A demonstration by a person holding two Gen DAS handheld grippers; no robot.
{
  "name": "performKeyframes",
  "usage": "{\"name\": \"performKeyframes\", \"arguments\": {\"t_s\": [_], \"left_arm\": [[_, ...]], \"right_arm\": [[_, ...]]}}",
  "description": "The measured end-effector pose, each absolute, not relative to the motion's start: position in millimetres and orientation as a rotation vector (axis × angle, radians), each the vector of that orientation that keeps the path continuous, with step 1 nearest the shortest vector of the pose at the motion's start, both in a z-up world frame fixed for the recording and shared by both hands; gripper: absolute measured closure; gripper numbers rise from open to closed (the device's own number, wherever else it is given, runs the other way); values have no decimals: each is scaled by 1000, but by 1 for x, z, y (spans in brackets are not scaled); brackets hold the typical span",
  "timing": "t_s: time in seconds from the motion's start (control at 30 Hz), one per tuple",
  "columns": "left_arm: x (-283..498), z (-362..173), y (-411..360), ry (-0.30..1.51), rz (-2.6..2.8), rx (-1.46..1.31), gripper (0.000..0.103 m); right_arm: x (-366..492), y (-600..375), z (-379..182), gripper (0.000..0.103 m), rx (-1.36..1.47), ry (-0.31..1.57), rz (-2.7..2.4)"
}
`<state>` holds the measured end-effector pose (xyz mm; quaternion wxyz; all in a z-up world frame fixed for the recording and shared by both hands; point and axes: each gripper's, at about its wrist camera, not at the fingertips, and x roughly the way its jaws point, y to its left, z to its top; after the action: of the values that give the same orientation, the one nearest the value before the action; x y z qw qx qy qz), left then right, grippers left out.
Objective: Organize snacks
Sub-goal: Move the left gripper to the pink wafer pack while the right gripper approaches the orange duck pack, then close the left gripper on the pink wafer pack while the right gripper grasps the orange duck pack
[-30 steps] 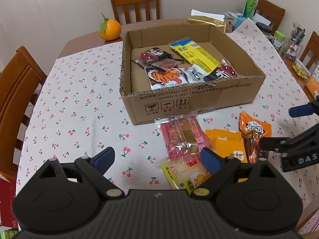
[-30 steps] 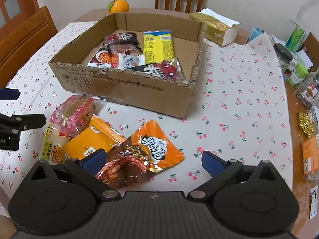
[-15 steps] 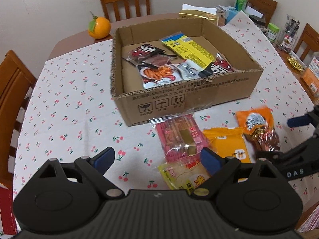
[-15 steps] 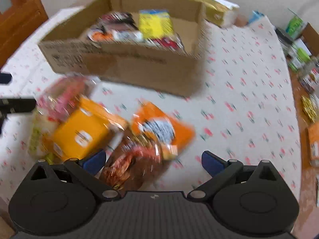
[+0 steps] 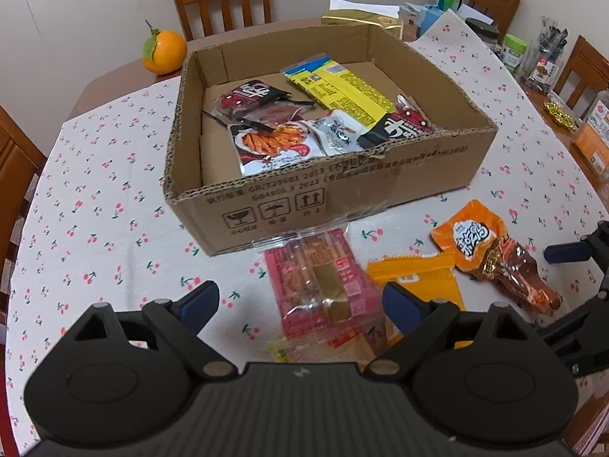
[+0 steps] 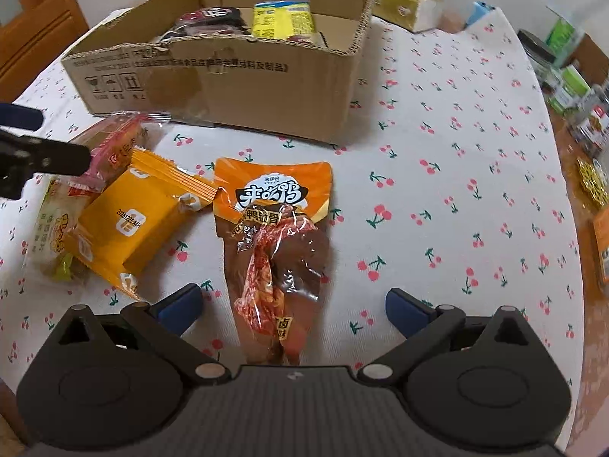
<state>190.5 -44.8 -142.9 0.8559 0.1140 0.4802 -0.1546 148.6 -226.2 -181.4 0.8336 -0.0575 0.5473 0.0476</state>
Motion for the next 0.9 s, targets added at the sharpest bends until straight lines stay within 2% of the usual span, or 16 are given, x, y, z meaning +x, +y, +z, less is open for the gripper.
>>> {"name": "performKeyframes", "arguments": {"t_s": [0.2,0.27,0.4,0.67,0.73,0.8,0.9], "left_arm": [[200,-150,-51,1011,-272,185,14],[201,-150,-53,989,-259,180,20],[208,-157,-56,1005,-236,167,25],[212,-167,-56,1052,-236,134,29],[212,-168,-56,1059,-241,128,33],[213,-169,-57,1064,-252,123,43],[213,-169,-56,1061,-251,128,48]], "right_arm": [[150,-225,-181,0,-124,1162,104],[149,-226,-181,0,-125,1157,106],[148,-227,-181,0,-127,1151,112],[147,-227,-181,0,-129,1145,116],[147,-227,-181,0,-129,1145,116],[147,-226,-180,0,-130,1143,117],[146,-226,-180,0,-130,1138,120]]}}
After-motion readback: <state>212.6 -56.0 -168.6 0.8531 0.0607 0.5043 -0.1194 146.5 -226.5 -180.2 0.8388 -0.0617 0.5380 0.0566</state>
